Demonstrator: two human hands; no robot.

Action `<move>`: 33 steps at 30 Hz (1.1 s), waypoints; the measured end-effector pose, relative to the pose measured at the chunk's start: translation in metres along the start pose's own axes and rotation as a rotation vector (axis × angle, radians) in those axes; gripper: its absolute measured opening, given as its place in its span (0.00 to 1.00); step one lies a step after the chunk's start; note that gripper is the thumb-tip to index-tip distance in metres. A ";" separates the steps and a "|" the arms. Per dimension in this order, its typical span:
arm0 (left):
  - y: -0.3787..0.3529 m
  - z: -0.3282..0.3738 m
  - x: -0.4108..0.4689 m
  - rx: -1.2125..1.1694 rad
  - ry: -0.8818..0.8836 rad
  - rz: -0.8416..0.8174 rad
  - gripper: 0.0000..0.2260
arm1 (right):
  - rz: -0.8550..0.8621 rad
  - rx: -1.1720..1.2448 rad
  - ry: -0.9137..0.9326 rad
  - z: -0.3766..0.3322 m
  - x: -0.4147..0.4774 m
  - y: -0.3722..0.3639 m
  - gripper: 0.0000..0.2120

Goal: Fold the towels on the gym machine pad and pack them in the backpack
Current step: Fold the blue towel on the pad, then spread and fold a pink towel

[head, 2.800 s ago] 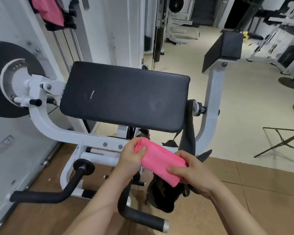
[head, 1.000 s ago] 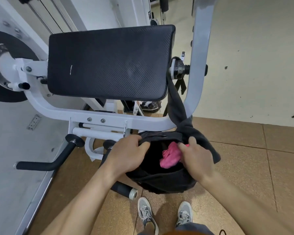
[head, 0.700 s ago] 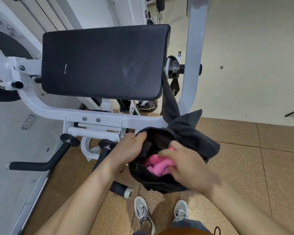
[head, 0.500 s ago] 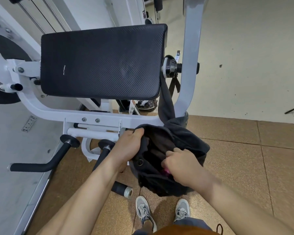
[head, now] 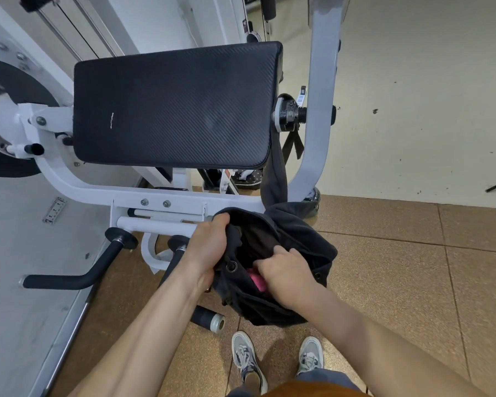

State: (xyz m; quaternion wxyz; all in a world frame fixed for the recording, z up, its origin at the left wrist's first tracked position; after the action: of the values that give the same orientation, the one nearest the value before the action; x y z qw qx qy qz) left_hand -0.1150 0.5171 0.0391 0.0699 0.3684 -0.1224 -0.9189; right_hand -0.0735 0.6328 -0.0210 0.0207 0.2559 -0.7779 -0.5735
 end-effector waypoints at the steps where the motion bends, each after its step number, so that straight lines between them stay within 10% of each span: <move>1: 0.002 0.000 -0.001 -0.045 0.017 0.004 0.11 | -0.049 -0.064 0.011 0.006 -0.004 -0.005 0.10; 5: 0.005 -0.005 -0.003 -0.086 0.024 -0.007 0.12 | -0.184 0.032 -0.015 0.030 -0.023 -0.022 0.21; 10: 0.009 -0.014 0.001 -0.155 0.065 0.013 0.11 | 0.278 0.261 -0.539 0.099 -0.077 0.009 0.30; 13: 0.000 -0.017 0.000 -0.090 0.017 -0.021 0.12 | 0.163 0.780 -0.702 0.112 -0.086 -0.019 0.22; 19: 0.027 -0.003 0.006 0.968 -0.344 0.187 0.21 | 0.555 1.268 -0.360 0.076 -0.082 0.060 0.17; 22: 0.017 -0.025 0.011 1.290 -0.302 0.099 0.19 | 0.554 1.048 -0.281 0.063 -0.076 0.078 0.17; 27: 0.041 -0.007 0.010 0.765 -0.231 0.248 0.21 | 0.794 1.061 -0.327 0.106 -0.119 0.099 0.13; 33: 0.019 0.005 0.007 1.013 -0.310 0.240 0.21 | 0.770 0.882 -0.397 0.137 -0.128 0.092 0.14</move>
State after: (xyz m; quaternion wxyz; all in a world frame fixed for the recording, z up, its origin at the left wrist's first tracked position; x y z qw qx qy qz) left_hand -0.1223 0.4982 0.0432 -0.0309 0.1996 -0.5999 -0.7741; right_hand -0.0411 0.8269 0.0491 -0.0268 -0.1703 -0.9673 -0.1861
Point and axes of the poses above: each hand's wrist, its own x-axis towards the middle knuckle, its own y-axis out of the back of the hand, z = x × y, the point moved 9 cm from there along x, towards the middle knuckle, and after that the axes turned 6 degrees about y, right-handed, at the moved point
